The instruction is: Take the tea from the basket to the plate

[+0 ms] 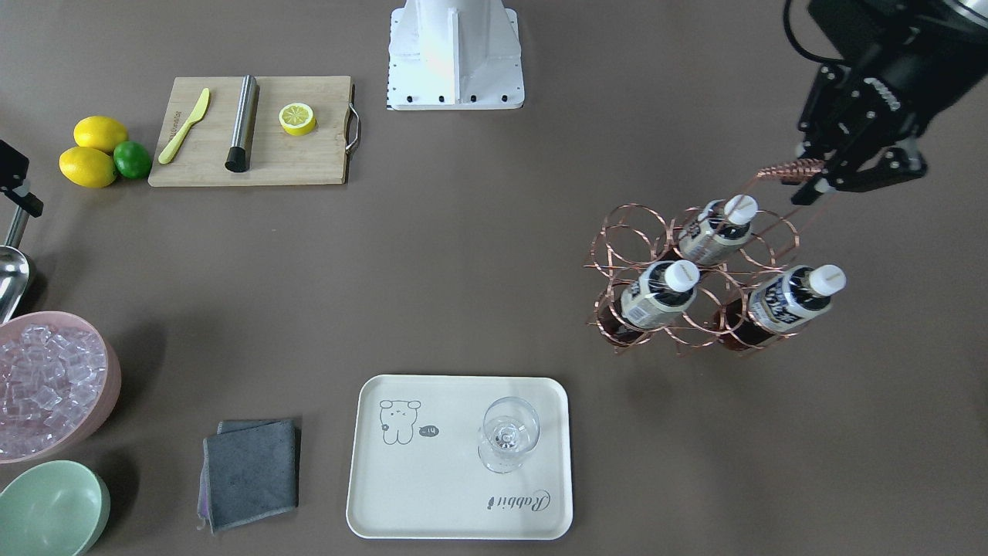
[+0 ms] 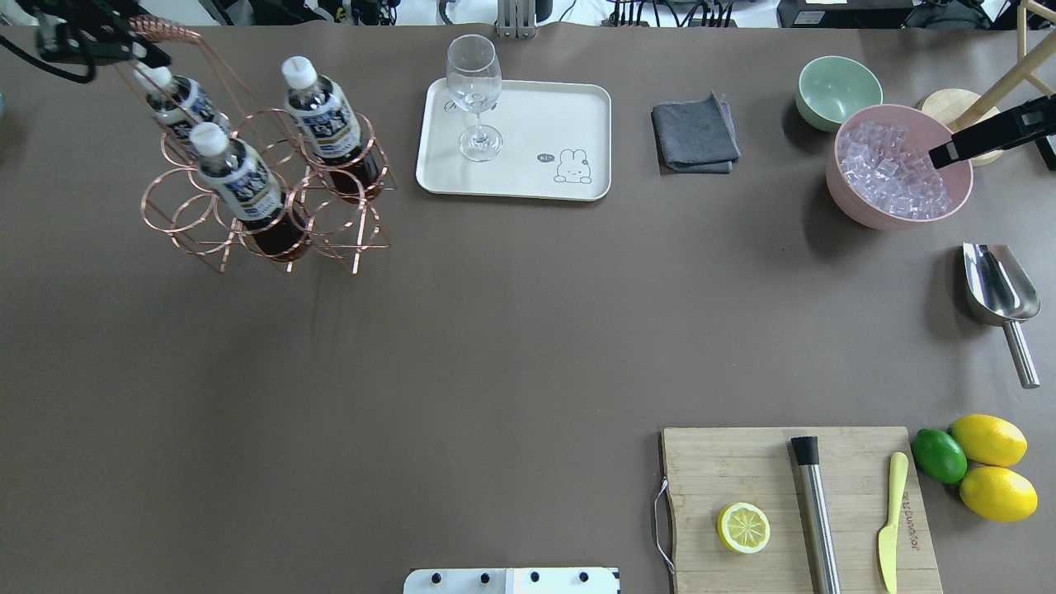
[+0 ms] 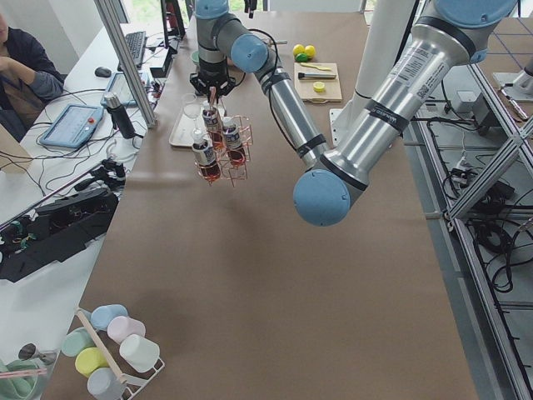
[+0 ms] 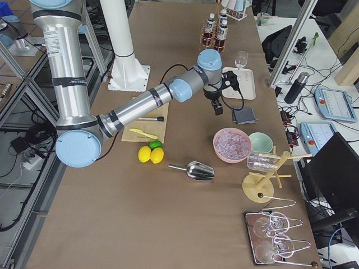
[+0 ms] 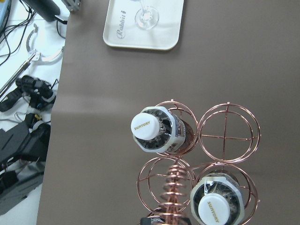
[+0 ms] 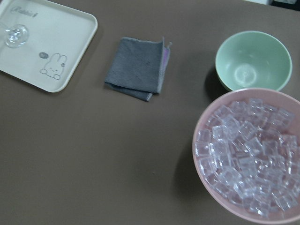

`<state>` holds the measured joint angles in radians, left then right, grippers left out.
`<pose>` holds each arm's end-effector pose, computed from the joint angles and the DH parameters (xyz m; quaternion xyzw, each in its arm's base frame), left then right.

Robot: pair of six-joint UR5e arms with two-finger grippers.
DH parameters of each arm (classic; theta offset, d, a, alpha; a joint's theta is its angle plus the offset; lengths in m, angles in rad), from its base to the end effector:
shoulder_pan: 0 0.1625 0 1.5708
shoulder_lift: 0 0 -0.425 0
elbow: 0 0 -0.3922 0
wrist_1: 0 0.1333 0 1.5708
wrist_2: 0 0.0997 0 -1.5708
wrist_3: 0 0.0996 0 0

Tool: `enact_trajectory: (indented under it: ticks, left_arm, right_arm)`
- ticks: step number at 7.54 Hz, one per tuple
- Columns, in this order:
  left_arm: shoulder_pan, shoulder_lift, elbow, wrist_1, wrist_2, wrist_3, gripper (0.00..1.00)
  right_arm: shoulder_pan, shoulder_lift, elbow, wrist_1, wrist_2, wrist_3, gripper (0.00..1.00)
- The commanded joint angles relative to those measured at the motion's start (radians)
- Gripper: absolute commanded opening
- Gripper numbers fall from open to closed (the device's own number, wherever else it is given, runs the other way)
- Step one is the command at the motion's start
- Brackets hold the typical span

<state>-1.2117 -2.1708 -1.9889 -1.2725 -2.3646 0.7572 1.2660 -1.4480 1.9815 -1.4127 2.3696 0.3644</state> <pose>0.1409 -0.5526 0.1662 0.3899 0.2904 0.5726 0.6601 -0.0942 -0.5059 0.3748 0.1748 -0.4481 -0.1059 0.8703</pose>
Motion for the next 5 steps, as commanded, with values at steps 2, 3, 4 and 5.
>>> enact_trajectory:
  ticks: [2, 3, 4, 5]
  left_arm:
    - [0.269, -0.164, -0.024, 0.002, 0.146, -0.296, 0.00]
    - [0.326, -0.190, -0.022, 0.004, 0.189, -0.349, 0.00]
    - [0.369, -0.205, -0.021, 0.004, 0.221, -0.384, 0.00]
    - [0.409, -0.227, -0.016, 0.004, 0.258, -0.394, 0.00]
  right_arm:
    - [-0.063, -0.002, 0.000, 0.491, -0.027, 0.205, 1.00]
    - [-0.080, -0.002, 0.000, 0.614, -0.076, 0.258, 1.00]
    - [-0.103, 0.000, 0.000, 0.689, -0.123, 0.284, 0.99]
    - [-0.182, 0.011, 0.000, 0.746, -0.238, 0.341, 0.99]
